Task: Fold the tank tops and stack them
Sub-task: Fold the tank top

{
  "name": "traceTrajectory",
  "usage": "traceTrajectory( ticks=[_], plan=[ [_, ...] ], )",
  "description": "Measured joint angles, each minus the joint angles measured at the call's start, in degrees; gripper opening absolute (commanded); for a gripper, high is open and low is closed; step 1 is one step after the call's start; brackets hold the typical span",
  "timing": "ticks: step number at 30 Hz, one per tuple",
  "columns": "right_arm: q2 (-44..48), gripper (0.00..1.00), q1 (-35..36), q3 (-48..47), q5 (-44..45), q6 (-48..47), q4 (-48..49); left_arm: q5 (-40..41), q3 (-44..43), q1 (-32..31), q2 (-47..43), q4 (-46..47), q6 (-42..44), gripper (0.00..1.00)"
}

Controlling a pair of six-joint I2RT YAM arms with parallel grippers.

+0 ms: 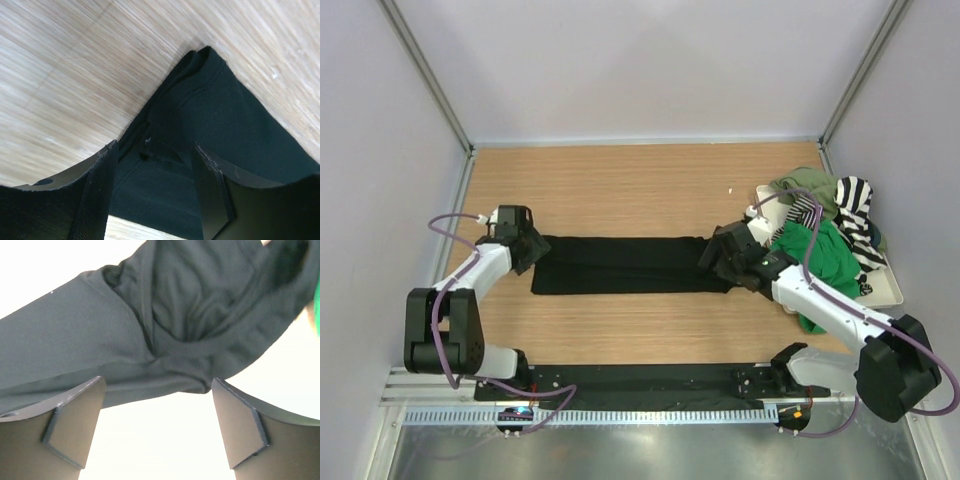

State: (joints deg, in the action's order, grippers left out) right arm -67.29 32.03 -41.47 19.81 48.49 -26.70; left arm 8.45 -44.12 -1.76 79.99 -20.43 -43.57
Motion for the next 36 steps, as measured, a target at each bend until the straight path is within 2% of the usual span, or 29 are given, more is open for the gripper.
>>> traceTrajectory(
  ticks=[4, 8, 9, 12, 17, 23, 32, 36],
  plan=[
    [2.58, 1.0, 0.0, 1.14, -0.55, 6.27, -2.47, -1.77, 0.0, 0.0, 3.02, 1.14, -0.04, 0.56],
    [2.67, 1.0, 0.0, 2.12, -1.51, 10.64, -2.56, -2.56, 0.0, 0.0, 4.33, 2.12, -0.22, 0.43],
    [2.34, 1.0, 0.0, 2.36, -1.6, 11.76, -2.54, -2.71, 0.0, 0.0, 4.52, 2.45, -0.26, 0.36],
    [1.07, 1.0, 0.0, 3.23, -1.7, 13.84, -2.27, -3.1, 0.0, 0.0, 5.11, 3.34, -0.59, 0.24],
    [-1.49, 1.0, 0.0, 4.63, -0.87, 15.69, -1.53, -3.15, 0.28, 0.0, 5.9, 4.04, -0.52, 0.1],
    [-5.84, 1.0, -1.57, 4.61, -0.39, 15.91, 1.44, -3.19, 2.45, 0.0, 5.01, 5.33, -1.07, 0.0],
    [-14.05, 0.96, -11.19, 1.14, -2.78, 12.83, 7.1, -5.31, 10.43, 0.0, -3.56, 6.51, -3.13, 0.0],
    [-21.86, 0.89, -12.39, -6.1, -3.85, 9.49, 8.09, -7.63, 13.14, 0.0, -6.19, 7.1, -4.28, 0.0]
  ],
)
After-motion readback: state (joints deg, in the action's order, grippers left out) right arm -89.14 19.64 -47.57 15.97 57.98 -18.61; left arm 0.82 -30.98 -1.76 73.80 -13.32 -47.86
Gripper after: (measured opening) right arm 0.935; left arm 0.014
